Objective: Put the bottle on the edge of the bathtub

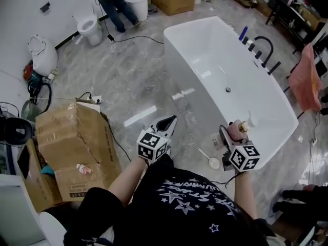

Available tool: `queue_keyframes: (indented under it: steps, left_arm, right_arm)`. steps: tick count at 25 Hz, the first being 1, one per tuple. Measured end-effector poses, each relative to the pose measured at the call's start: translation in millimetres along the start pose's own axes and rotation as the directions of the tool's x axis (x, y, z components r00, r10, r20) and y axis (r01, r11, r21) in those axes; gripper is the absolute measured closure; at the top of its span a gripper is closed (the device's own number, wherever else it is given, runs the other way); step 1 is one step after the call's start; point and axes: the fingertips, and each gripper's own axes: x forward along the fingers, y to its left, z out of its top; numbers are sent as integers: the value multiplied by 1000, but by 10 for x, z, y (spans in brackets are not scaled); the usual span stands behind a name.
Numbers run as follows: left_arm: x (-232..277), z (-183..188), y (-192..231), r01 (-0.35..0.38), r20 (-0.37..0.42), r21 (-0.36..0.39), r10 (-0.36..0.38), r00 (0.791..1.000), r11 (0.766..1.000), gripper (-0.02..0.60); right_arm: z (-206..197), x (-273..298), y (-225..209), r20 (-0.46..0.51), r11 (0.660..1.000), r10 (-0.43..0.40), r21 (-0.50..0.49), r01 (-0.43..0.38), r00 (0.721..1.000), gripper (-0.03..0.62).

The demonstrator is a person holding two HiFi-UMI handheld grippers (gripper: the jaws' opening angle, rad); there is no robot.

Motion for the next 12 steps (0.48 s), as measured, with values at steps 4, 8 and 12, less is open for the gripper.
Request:
queue_keyframes:
  steps: [4, 8, 12]
  left_arm:
    - [201, 303, 750, 1, -5, 0, -1, 1000, 1000, 566]
    - [285, 486, 1473, -21, -6, -4, 21, 1000, 1000, 566]
    - [367, 556, 1988, -57, -6, -15, 57, 998, 998, 566]
  right_arm:
    - [398, 710, 60, 18, 999, -24, 23, 24, 1000, 381]
    - [690, 1390, 215, 44, 999, -22, 42, 21, 999, 380]
    - [793, 1881, 308, 30, 999, 8, 43, -9, 1000, 379]
